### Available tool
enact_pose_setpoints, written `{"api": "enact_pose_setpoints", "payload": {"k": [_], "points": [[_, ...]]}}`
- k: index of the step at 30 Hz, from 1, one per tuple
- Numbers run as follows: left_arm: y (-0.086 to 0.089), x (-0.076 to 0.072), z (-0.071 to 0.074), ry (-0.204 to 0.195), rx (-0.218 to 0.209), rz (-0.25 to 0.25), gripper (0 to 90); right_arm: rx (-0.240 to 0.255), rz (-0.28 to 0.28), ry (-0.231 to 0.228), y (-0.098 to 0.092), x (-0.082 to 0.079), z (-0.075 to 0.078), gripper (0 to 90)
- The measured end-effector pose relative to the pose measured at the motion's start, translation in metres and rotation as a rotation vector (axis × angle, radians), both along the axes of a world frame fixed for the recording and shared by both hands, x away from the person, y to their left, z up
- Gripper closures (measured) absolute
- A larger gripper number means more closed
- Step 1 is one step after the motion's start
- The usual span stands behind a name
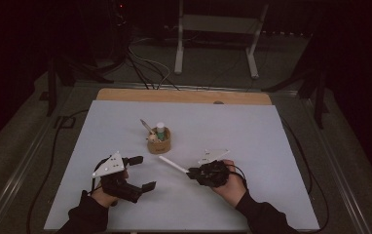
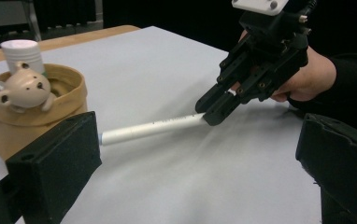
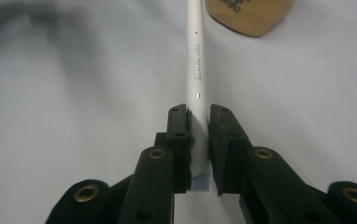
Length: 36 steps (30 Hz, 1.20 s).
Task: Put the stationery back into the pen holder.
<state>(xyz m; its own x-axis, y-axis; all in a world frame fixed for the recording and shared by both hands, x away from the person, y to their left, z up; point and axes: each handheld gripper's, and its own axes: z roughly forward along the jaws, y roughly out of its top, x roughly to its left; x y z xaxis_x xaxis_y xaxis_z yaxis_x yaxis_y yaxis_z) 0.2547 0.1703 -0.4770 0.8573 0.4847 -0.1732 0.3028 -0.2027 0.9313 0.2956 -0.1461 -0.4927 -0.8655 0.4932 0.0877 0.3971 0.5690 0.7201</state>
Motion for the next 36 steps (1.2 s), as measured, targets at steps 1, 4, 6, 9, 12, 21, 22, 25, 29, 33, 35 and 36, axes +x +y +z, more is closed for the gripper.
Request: {"api": "enact_pose_setpoints", "payload": {"k": [1, 4, 6, 9, 12, 21, 22, 25, 29, 33, 35, 36], "points": [[-0.002, 0.0, 0.0, 0.003, 0.003, 0.003, 0.4, 0.0, -0.004, 0.0, -0.002, 0.0, 0.0, 79.0], [-0.006, 0.002, -0.001, 0.016, 0.007, 0.009, 0.4, 0.002, -0.025, 0.006, -0.009, -0.001, -0.001, 79.0], [-0.009, 0.003, -0.001, 0.022, 0.011, 0.007, 0.4, 0.006, -0.034, 0.007, -0.013, -0.002, -0.001, 79.0], [-0.015, 0.005, -0.001, 0.027, 0.021, 0.006, 0.3, 0.013, -0.053, 0.004, -0.02, -0.002, 0.0, 79.0], [-0.022, 0.007, 0.001, 0.037, 0.027, 0.009, 0.4, 0.02, -0.076, 0.0, -0.027, -0.002, 0.002, 78.9], [-0.045, 0.016, 0.004, 0.055, 0.032, 0.031, 0.4, 0.048, -0.124, -0.019, -0.041, -0.002, 0.007, 79.0], [-0.045, 0.016, 0.004, 0.055, 0.032, 0.031, 0.4, 0.048, -0.124, -0.019, -0.041, -0.002, 0.007, 79.0], [-0.055, 0.019, 0.005, 0.051, 0.025, 0.033, 0.4, 0.068, -0.143, -0.035, -0.046, -0.003, 0.01, 78.9], [-0.061, 0.021, 0.005, 0.045, 0.007, 0.029, 0.4, 0.08, -0.148, -0.042, -0.048, -0.003, 0.012, 78.9], [-0.063, 0.024, 0.003, 0.053, -0.011, 0.026, 1.9, 0.102, -0.15, -0.062, -0.049, -0.004, 0.016, 79.0], [-0.064, 0.026, 0.002, 0.067, -0.02, 0.034, 3.6, 0.111, -0.152, -0.068, -0.05, -0.004, 0.018, 78.9], [-0.065, 0.027, 0.001, 0.076, -0.024, 0.035, 3.9, 0.118, -0.151, -0.072, -0.05, -0.004, 0.019, 78.9]]}}
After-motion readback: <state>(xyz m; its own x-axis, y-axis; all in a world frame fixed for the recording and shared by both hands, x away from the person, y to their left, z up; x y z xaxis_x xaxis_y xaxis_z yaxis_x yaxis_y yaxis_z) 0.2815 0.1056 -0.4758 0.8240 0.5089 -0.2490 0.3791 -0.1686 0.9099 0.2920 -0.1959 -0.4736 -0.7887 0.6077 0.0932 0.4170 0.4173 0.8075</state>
